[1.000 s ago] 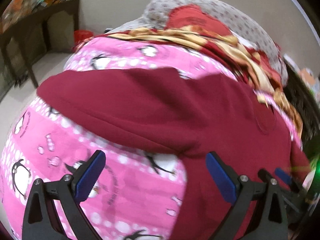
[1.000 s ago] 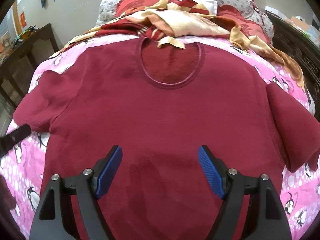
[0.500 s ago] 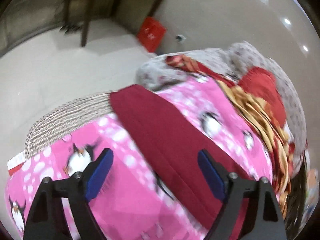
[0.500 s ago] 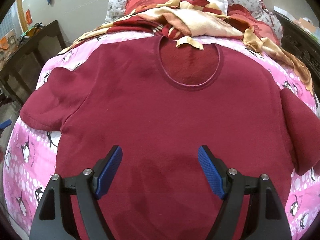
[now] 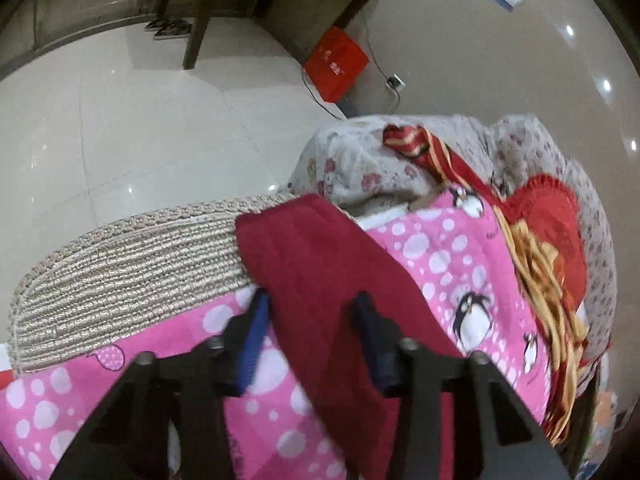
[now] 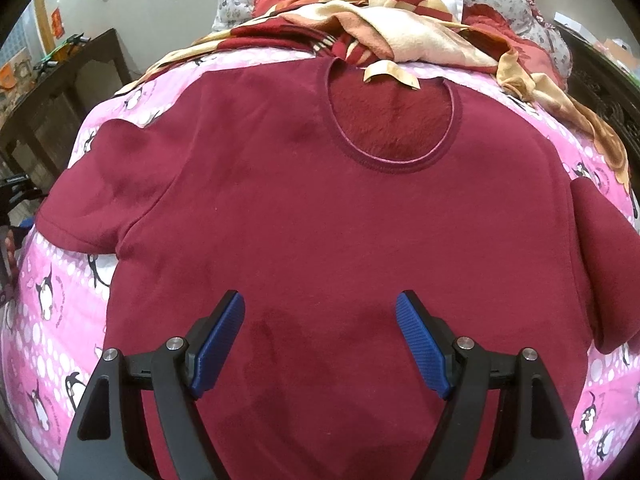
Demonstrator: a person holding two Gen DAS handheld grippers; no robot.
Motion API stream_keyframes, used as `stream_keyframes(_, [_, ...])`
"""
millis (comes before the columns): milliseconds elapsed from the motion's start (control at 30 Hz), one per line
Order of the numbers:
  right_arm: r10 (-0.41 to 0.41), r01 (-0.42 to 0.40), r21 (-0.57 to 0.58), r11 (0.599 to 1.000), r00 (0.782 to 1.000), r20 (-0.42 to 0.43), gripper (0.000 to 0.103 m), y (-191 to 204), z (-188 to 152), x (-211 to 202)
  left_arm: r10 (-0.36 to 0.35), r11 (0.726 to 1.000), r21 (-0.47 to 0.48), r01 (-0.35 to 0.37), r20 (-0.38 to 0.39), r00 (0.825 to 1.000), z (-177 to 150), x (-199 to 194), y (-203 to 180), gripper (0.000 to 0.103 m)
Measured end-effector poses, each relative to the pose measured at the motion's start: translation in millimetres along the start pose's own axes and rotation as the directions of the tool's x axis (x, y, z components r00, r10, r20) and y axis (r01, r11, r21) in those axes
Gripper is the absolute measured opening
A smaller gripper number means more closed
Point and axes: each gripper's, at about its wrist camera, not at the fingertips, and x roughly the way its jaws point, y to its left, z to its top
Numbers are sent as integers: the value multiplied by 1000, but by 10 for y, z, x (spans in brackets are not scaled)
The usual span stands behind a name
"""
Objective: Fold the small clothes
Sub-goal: 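Grasp the sweatshirt sleeve cuff with the left gripper and lift it, then fold the held sleeve across the sweatshirt body and open the left gripper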
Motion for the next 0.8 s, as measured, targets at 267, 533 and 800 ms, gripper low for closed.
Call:
stream_keyframes(267, [2,-2,21,1000,1000,5,95,-64,1,-8,-81,992,105,75,54,995,-65,-275,-230,11])
stream_keyframes(533, [16,-16,31,999,1000,-3,95,-46,-20,5,-276,899,373,230,73,958,-657,-985,-976,10])
stream_keyframes(800, [16,-17,38,999,1000,1,95,-75,-30,-34,-286,778,551,302,-117,951,-1680,-810,-1513,10])
